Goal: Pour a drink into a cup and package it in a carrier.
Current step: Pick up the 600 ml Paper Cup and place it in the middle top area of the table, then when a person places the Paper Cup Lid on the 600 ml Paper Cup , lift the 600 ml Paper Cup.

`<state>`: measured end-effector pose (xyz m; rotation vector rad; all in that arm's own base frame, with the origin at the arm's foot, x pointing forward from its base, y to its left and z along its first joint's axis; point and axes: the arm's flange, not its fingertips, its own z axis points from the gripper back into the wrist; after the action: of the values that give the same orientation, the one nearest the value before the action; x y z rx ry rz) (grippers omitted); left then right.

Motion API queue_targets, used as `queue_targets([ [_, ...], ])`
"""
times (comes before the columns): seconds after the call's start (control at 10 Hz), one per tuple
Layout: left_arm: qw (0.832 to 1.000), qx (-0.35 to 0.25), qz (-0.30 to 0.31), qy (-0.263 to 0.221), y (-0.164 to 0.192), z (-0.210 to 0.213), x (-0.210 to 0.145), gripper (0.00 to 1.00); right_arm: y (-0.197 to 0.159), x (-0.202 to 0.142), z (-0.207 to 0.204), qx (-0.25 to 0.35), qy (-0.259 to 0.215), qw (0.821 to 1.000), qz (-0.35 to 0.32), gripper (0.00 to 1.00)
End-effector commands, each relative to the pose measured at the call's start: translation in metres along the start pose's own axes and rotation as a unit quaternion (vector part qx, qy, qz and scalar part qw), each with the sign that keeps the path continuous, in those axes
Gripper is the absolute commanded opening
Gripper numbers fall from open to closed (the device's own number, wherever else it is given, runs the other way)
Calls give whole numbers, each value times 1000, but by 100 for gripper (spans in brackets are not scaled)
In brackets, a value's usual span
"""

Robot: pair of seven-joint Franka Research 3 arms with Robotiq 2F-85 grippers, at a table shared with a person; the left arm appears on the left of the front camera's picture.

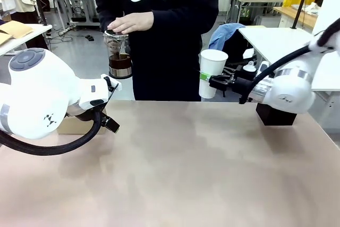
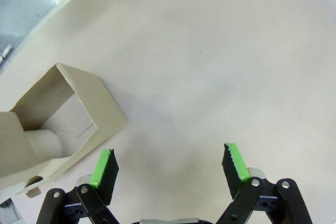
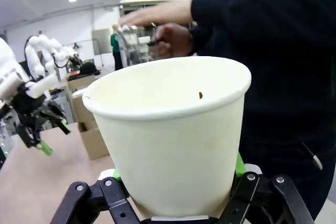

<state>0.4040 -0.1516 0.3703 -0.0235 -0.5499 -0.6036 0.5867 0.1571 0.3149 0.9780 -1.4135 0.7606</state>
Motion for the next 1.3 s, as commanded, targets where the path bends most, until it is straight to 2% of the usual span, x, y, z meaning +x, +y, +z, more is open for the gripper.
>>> queue_targets([
  [0.0, 1000, -1, 0, 0, 0, 0, 0, 100, -17, -19, -18, -18, 8, 1000, 9, 81],
  [0.2, 1000, -1, 0, 0, 0, 0, 0, 100, -19, -37, -21, -19, 11, 1000, 17, 81],
  [0.4, 1000, -1, 0, 0, 0, 0, 0, 100, -16, -36, -19, -1, -5, 1000, 17, 81],
  [0.5, 1000, -1, 0, 0, 0, 0, 0, 100, -19, -44, -16, -1, 14, 1000, 4, 81],
  [1.2, 1000, -1, 0, 0, 0, 0, 0, 100, -19, -44, -16, -1, 14, 1000, 4, 81],
])
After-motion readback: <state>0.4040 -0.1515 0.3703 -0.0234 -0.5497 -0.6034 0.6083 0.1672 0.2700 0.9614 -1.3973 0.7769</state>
